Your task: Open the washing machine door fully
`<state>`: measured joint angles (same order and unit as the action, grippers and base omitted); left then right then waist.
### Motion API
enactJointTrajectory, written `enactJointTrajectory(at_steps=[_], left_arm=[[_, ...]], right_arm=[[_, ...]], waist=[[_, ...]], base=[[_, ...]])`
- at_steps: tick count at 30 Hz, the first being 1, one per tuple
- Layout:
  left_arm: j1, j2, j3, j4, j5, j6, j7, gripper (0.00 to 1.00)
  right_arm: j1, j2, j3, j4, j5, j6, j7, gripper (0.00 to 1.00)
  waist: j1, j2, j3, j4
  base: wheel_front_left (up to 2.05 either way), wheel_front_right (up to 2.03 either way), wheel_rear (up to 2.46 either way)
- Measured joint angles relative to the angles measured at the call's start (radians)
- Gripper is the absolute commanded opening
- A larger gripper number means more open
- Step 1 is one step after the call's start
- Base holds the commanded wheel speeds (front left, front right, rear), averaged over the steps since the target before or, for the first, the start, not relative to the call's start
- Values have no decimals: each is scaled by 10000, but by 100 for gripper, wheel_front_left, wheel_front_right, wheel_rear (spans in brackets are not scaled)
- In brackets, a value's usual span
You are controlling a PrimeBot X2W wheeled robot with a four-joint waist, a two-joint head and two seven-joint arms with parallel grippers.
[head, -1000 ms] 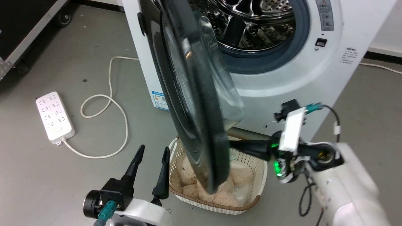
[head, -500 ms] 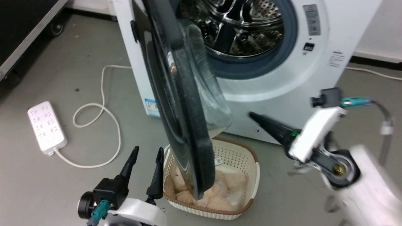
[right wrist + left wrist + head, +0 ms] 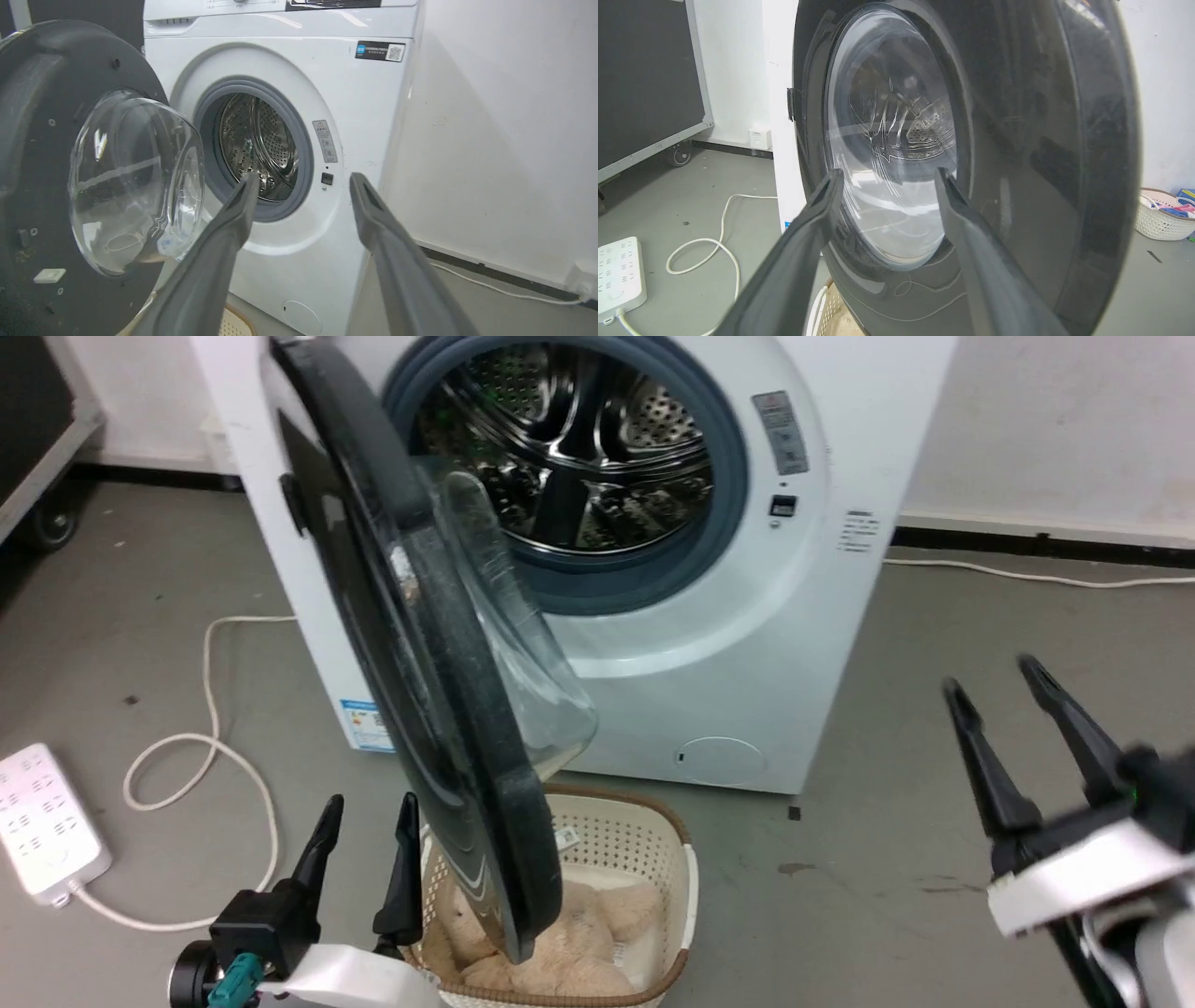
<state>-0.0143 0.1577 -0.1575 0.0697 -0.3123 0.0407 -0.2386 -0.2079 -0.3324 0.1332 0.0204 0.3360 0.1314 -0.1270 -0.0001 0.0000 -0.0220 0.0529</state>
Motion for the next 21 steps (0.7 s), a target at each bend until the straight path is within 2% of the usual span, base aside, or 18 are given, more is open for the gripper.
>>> enactJointTrajectory(at_steps=[5, 8, 21], left_arm=[[207, 13, -46, -107, 2, 82, 0, 100], [319, 10, -86, -111, -12, 94, -2, 100], [528, 0, -345, -10, -54, 184, 10, 100]], right_arm=[[1671, 1616, -1601, -610, -1329, -2, -21, 100], [2431, 2255, -2048, -934, -1802, 0, -27, 100], [3231, 2729, -1847, -1080, -2313, 0, -86, 100]], waist=[[0, 0, -111, -224], [0, 0, -185, -251], [1, 0, -215, -225]], base=[[0, 0, 0], [0, 0, 0], [0, 0, 0]])
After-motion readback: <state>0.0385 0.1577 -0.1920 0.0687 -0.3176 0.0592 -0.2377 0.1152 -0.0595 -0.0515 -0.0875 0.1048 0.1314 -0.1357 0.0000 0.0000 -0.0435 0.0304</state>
